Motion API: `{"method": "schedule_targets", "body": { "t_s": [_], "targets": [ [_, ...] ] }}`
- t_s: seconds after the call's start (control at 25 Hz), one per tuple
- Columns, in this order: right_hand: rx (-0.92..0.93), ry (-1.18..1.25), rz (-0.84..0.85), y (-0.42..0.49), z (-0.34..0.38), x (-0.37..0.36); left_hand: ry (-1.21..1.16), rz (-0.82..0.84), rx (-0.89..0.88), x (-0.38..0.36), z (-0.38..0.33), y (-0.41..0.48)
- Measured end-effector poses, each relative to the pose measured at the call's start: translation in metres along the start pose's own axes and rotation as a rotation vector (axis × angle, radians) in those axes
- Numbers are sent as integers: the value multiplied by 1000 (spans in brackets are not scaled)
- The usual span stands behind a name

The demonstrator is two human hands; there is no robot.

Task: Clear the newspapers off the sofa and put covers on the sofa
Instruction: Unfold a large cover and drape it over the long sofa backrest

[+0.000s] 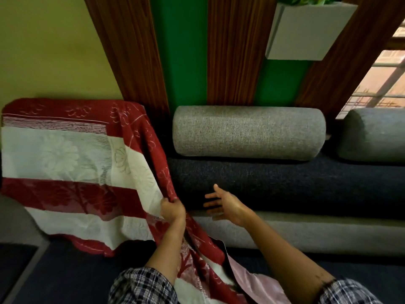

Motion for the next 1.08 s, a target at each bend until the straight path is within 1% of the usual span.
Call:
{"method": "schedule_targets", "body": {
  "t_s": [0.08, 0.12, 0.24, 0.32, 0.36, 0.4, 0.48, 0.56, 0.64, 0.68, 0.72, 0.76, 0.8, 0.84, 0.88, 0.92, 0.96, 1.0, 1.08],
  "targets": [
    [35, -75, -24, 2, 0, 1, -50, -31, -5, 6, 2, 1],
    [61, -113, -29, 3, 1, 0, -91, -14, -29, 8, 2, 1],
    [133, -171, 10, -2, 11, -17, -319, 186, -64, 5, -17, -18],
    [184, -141, 59, -8, 16, -31, -466, 268, -51, 9, -36, -37],
    [213, -129, 67, -11, 18, -34, -497, 301, -46, 11, -44, -44],
    [245, -129, 60, -17, 23, -34, -493, 325, -48, 14, -49, -49],
    [322, -205, -26, -28, 33, -16, -400, 333, -93, 15, -56, -50],
    [346, -243, -102, -35, 39, 5, -310, 369, -114, 11, -56, -49],
    [377, -293, -162, -46, 49, 20, -296, 387, -133, 15, -59, -66],
    [400, -362, -216, -49, 54, 28, -231, 310, -191, 23, -63, -75],
    [437, -458, -285, -54, 61, 35, -112, 167, -316, 35, -72, -88],
    [479, -555, -347, -63, 72, 40, 24, 45, -514, 42, -86, -103],
    [554, -605, -383, -73, 83, 41, 148, 23, -762, 37, -100, -123],
    [652, -598, -376, -83, 95, 37, 291, 124, -967, 20, -110, -142],
    [742, -580, -360, -92, 104, 33, 433, 300, -1073, -4, -111, -156],
    [809, -568, -363, -104, 113, 32, 571, 466, -1100, -22, -108, -169],
    [860, -560, -390, -113, 119, 34, 662, 557, -1105, -33, -105, -176],
    [901, -545, -422, -123, 126, 38, 683, 573, -1107, -36, -106, -184],
    [956, -511, -453, -138, 132, 48, 626, 511, -1156, -34, -119, -198]
  ]
}}
Point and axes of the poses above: each hand's wrist, its own y-axis towards the middle knuckle, its own x-axis out of the back of the hand, z = x × y, the point moved 9 cm from there along y, towards the middle knuckle, and after that the axes turned 12 degrees about x, right-handed, at the moved point
